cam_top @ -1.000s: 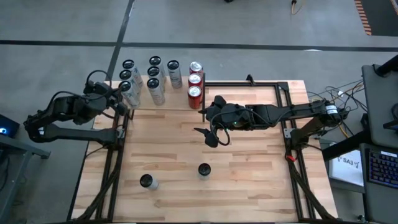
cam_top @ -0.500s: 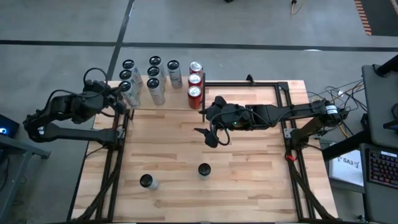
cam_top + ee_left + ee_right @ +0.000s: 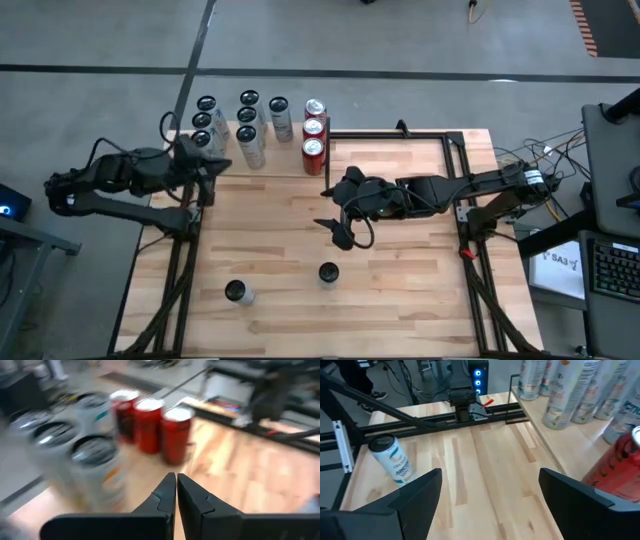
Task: Place canned beverage on shelf
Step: Put the right white blue soda can on the shelf aligned with the other white blue soda can
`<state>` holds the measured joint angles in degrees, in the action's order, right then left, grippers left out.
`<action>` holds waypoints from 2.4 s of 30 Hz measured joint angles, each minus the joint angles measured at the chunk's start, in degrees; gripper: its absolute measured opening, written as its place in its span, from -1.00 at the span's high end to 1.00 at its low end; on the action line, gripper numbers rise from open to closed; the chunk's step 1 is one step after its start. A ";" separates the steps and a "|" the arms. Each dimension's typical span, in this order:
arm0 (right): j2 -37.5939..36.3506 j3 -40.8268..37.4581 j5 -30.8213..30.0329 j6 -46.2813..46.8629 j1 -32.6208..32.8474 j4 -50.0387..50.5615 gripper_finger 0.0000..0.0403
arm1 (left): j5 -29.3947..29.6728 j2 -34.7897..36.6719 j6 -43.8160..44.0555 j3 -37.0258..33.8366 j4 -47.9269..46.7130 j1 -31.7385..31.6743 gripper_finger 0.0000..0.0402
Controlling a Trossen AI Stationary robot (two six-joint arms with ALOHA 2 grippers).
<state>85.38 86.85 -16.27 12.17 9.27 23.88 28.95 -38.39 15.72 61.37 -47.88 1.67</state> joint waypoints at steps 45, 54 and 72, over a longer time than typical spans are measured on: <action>6.64 -10.36 1.87 14.13 11.13 13.63 0.44 | 7.44 -47.74 -7.32 -0.18 32.92 33.54 1.00; 6.64 -15.58 1.68 14.25 11.62 1.56 0.90 | 3.39 -54.20 -11.56 -0.18 41.43 32.62 1.00; 6.67 -16.28 1.81 16.27 14.80 -3.02 0.96 | 4.06 -57.16 -9.06 -0.16 45.22 29.01 1.00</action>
<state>92.05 70.57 -14.46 28.44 24.07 20.86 33.01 -95.55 6.67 61.21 -2.66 30.68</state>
